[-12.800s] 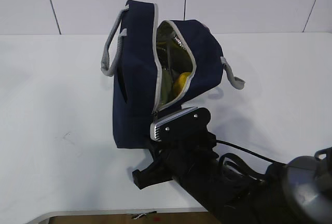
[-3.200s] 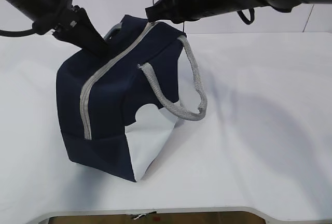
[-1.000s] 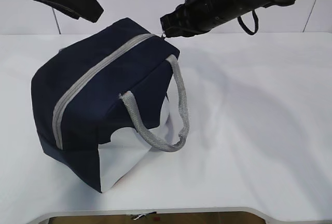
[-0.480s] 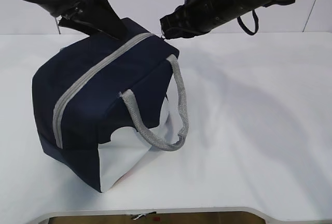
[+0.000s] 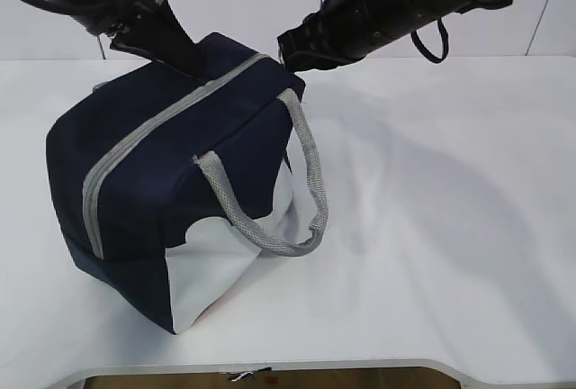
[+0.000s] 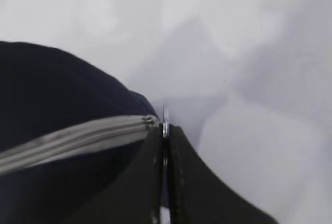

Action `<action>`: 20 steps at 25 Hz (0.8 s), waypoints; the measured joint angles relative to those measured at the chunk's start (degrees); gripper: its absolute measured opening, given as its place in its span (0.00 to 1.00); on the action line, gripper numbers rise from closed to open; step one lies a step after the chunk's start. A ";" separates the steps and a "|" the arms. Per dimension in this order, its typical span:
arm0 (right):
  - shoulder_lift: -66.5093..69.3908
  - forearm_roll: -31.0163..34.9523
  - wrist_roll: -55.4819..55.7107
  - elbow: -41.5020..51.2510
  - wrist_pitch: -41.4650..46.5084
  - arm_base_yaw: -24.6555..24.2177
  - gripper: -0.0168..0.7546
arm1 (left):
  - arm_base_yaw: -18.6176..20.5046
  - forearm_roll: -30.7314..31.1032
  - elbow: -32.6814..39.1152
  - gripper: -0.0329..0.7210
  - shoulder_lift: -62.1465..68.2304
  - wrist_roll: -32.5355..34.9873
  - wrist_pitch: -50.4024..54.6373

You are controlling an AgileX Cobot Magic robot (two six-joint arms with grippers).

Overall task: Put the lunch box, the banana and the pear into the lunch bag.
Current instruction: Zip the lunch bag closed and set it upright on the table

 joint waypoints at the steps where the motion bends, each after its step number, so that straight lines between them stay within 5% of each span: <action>1: 0.30 -0.38 0.00 0.00 -0.47 0.00 0.04 | 0.00 0.00 0.00 0.06 0.00 0.00 0.56; 20: 7.32 -1.45 0.00 -0.55 -2.32 0.00 0.04 | 0.00 1.14 0.00 0.06 0.00 0.12 1.51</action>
